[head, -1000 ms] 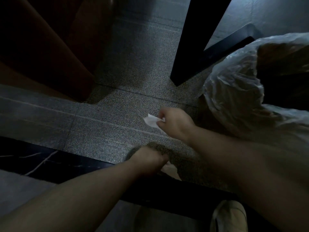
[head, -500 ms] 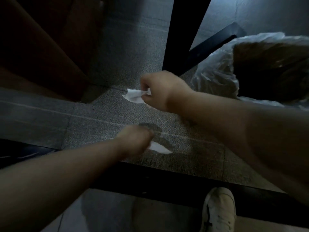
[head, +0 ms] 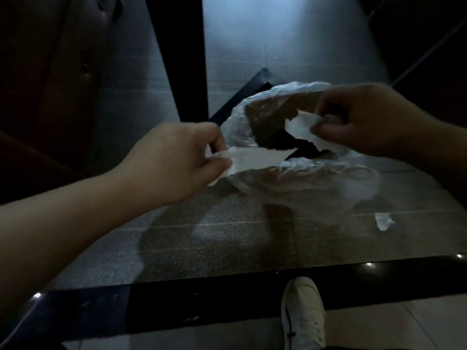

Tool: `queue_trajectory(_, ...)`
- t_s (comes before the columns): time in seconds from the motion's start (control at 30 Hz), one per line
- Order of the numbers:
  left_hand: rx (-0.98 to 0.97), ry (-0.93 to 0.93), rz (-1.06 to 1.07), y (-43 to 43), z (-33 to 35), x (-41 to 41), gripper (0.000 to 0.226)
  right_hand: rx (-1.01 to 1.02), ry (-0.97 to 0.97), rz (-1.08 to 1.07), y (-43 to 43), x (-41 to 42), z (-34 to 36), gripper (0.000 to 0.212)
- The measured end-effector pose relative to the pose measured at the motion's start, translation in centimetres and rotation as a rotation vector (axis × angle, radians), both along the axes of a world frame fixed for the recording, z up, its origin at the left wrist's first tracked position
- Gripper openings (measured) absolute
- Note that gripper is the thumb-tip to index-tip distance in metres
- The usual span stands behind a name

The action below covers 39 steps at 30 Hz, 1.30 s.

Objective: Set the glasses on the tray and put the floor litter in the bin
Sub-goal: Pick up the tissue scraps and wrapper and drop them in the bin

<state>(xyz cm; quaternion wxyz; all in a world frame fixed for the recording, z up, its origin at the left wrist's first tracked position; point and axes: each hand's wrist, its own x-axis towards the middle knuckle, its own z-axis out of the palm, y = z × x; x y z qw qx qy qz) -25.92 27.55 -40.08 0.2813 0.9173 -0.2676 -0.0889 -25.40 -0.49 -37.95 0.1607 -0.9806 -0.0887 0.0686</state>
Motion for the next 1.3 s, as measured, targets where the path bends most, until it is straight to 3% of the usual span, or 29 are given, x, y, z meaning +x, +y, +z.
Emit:
queue_trajectory(0.17, 0.02, -0.108, -0.036, -6.5, 0.7, 2.6, 0.018, -0.006, 0.001, -0.11, -3.6, -0.9, -2.2, 0.014)
queue_trajectory(0.33, 0.169, -0.188, -0.012, -10.9, -0.4, 5.0, 0.015, 0.045, -0.066, -0.167, -4.4, 0.9, -3.3, 0.015)
queue_trajectory(0.53, 0.327, -0.319, -0.047, -12.3, -1.8, 6.2, 0.016, 0.025, 0.004, -0.091, -4.8, 1.5, -3.0, 0.041)
queue_trajectory(0.83, 0.488, -0.303, -0.135, -13.8, -2.8, 7.4, 0.027, -0.064, -0.033, -0.05, -6.3, -0.6, -2.4, 0.046)
queue_trajectory(1.07, 0.414, -0.306, -0.23, -12.6, -1.9, 6.6, 0.058, -0.127, -0.035, -0.047, -6.5, -1.8, -2.1, 0.061)
queue_trajectory(1.3, 0.296, -0.357, -0.36, -13.1, 2.1, 3.9, 0.06, -0.17, -0.014, -0.223, -7.8, -6.6, 2.8, 0.069)
